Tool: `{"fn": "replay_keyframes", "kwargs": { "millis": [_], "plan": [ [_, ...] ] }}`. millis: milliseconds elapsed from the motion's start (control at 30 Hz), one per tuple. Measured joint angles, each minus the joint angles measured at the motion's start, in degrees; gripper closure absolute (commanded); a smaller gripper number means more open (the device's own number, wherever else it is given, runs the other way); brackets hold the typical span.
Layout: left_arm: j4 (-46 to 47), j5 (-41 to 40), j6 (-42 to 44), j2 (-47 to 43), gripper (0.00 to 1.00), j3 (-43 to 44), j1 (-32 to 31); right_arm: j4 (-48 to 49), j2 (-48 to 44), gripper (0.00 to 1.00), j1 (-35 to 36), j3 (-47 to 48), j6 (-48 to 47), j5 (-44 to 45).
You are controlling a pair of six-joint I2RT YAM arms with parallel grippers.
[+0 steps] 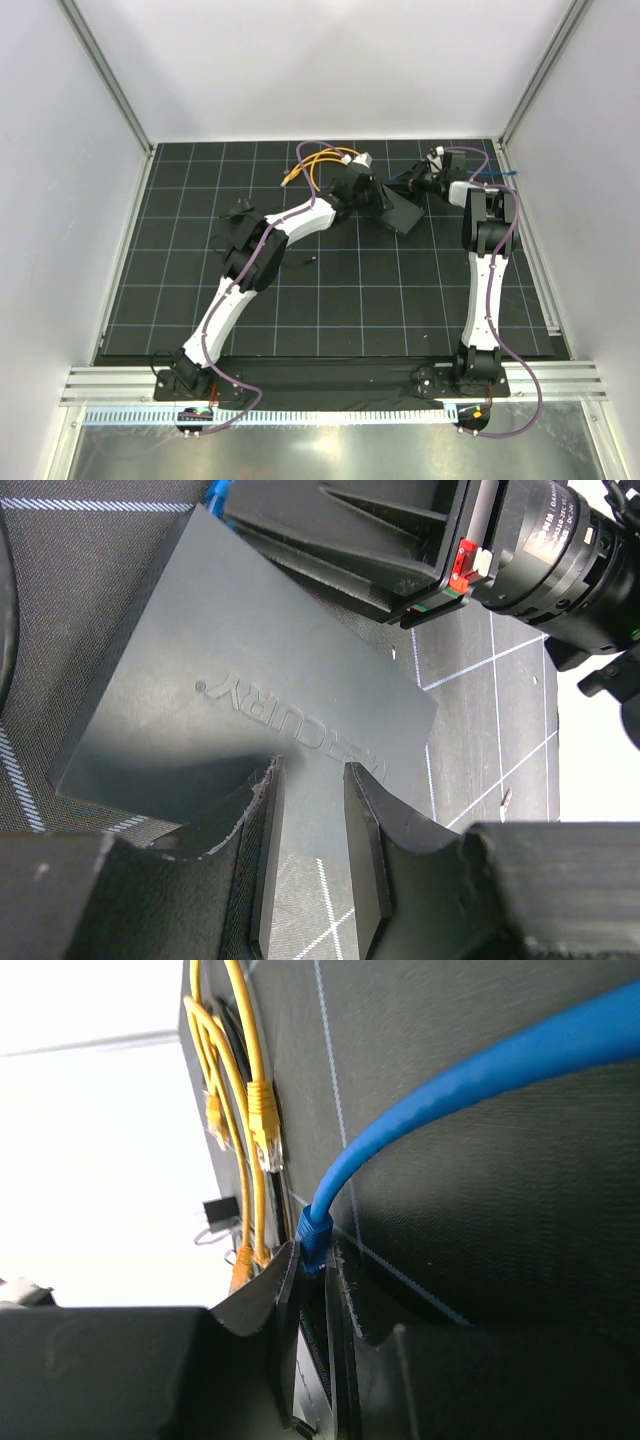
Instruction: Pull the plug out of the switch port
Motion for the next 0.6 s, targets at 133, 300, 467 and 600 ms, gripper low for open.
{"fn": "replay_keyframes", "kwargs": {
  "millis": [133,300,467,600],
  "plan": [
    [0.5,-0.2,-0.2,0.0,0.65,-0.3,0.0,5.0,0.0,0.99,-0.3,-1.7,4.2,0.5],
    [0.5,-0.3,-0.5,0.0,0.65,-0.3,0.0,9.5,0.3,0.99,-0.7,-2.9,8.2,2.2],
    [0.5,-0.2,-1.0,0.0,0.65,-0.3,0.0,11.4,0.2,0.99,-1.0,-3.8,10.0,3.5],
    [0.5,-0.2,-1.0,0.0,0.65,-0.3,0.0,9.5,0.2,0.99,-0.9,-3.1,7.8,3.7]
  ]
}}
